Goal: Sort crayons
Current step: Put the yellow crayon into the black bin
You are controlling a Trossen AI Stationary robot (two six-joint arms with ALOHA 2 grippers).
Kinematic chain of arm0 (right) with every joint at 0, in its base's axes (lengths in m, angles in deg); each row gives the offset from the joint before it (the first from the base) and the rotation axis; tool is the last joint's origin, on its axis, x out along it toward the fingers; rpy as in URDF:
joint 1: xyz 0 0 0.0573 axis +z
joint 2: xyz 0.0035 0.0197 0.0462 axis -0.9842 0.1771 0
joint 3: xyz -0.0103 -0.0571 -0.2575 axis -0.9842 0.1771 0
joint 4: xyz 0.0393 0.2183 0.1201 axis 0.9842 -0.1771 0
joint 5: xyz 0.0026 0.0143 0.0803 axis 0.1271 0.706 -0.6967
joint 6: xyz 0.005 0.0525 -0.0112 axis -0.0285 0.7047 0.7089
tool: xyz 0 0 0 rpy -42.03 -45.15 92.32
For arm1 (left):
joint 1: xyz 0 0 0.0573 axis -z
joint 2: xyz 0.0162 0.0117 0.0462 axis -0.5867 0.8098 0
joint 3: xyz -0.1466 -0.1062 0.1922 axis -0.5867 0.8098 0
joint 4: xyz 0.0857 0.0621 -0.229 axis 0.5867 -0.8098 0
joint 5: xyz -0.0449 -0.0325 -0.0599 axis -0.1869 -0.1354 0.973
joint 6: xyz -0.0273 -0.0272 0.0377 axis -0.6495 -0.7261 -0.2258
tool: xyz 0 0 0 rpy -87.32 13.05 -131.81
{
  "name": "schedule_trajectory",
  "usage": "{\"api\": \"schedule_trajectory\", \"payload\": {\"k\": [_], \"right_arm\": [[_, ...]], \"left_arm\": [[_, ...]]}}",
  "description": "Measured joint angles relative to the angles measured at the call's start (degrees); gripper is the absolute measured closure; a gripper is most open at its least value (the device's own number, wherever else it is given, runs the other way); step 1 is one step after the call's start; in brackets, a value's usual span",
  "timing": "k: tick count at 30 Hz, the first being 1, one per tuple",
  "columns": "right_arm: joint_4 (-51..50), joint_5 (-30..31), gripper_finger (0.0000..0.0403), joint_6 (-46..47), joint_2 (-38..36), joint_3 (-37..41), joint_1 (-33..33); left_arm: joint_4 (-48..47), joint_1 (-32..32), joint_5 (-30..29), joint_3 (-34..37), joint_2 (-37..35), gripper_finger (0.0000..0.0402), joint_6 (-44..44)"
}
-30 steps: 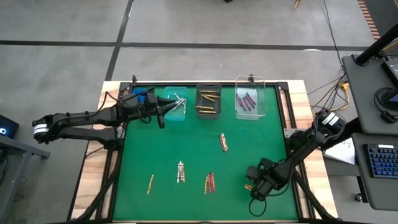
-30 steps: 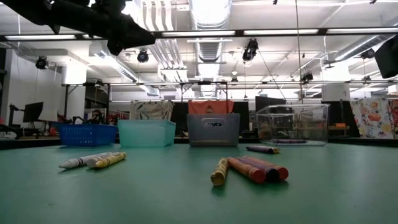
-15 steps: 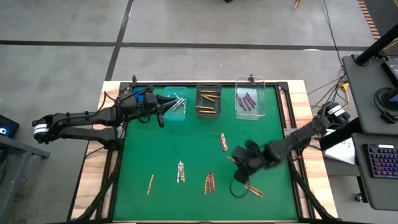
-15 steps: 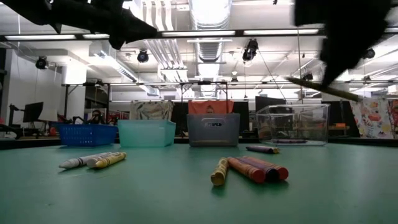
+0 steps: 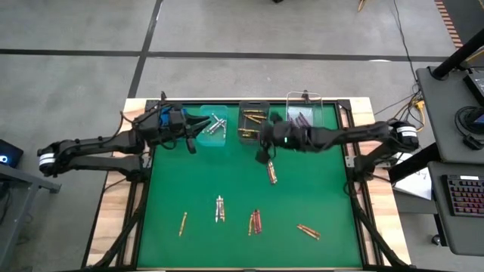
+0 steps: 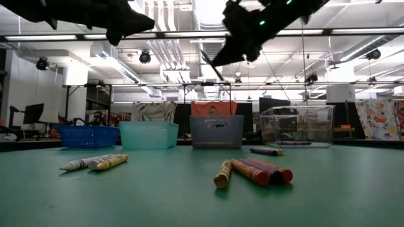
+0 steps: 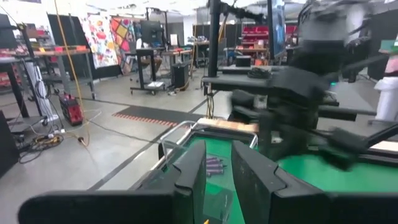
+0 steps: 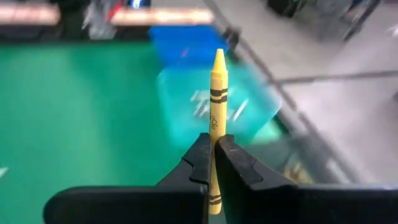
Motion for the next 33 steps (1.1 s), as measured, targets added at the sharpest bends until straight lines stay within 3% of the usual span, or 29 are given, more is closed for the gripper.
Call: {"api": "schedule_trajectory", "payload": {"k": [7, 13, 33], "right_arm": [[17.8, -3.6, 0.0394, -1.2, 7.2, 0.3, -12.0], [18.1, -3.6, 0.0394, 4.5, 12.9, -0.3, -17.8], [16.0, -3.9, 0.0386, 5.7, 15.1, -0.7, -20.4]], "left_arm": [[-0.7, 0.0, 0.0, 0.0, -3.0, 0.0342, 1.3], [-1.9, 0.0, 0.0, 0.0, -4.0, 0.0342, 1.6], [-1.9, 0.0, -2.0, 0.0, -3.3, 0.0342, 1.7]]}}
